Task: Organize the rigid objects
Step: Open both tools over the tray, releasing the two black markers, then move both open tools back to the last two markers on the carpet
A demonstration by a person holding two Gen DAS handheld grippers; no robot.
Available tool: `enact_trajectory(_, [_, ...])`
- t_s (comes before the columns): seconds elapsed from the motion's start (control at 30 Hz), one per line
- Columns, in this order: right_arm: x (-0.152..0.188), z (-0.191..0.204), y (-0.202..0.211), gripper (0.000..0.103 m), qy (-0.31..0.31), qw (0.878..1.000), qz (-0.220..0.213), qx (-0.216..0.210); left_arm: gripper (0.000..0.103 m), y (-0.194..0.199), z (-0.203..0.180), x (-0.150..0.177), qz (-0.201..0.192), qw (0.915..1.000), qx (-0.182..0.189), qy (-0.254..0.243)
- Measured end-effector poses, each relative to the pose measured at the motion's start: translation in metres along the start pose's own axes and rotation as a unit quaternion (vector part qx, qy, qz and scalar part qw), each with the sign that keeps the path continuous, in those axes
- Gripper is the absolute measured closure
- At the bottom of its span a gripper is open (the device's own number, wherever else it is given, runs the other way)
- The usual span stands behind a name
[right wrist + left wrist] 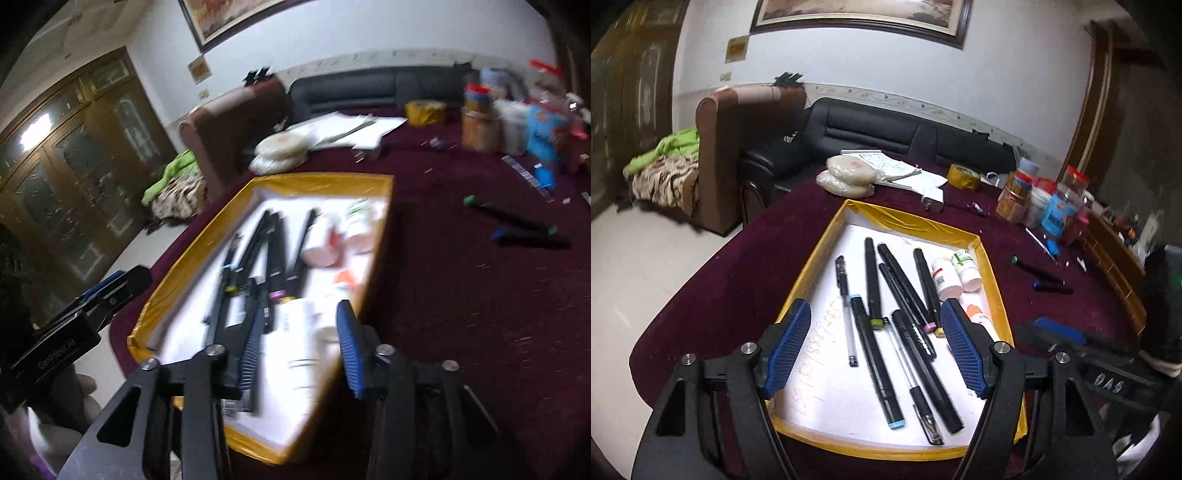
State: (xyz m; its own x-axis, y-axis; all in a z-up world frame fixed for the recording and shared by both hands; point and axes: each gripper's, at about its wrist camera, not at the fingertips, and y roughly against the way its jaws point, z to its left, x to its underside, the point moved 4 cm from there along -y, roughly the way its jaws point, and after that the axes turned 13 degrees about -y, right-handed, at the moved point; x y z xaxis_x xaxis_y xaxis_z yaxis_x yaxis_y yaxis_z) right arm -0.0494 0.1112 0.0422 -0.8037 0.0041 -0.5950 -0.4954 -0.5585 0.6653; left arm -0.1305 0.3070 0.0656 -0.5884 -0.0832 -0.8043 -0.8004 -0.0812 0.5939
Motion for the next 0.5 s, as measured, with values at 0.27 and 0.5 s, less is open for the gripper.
enact_trajectory(0.27, [-0.006, -0.064, 0.022, 0.057, -0.061, 0.998, -0.013, 0.021, 0.030, -0.006, -0.042, -0.003, 0.021, 0.9987, -0.005, -0.046])
enact_trajectory(0.5, [-0.004, -0.109, 0.047, 0.057, -0.097, 0.994, -0.030, 0.027, 0.030, -0.008, -0.082, -0.007, 0.032, 0.9955, -0.007, -0.089])
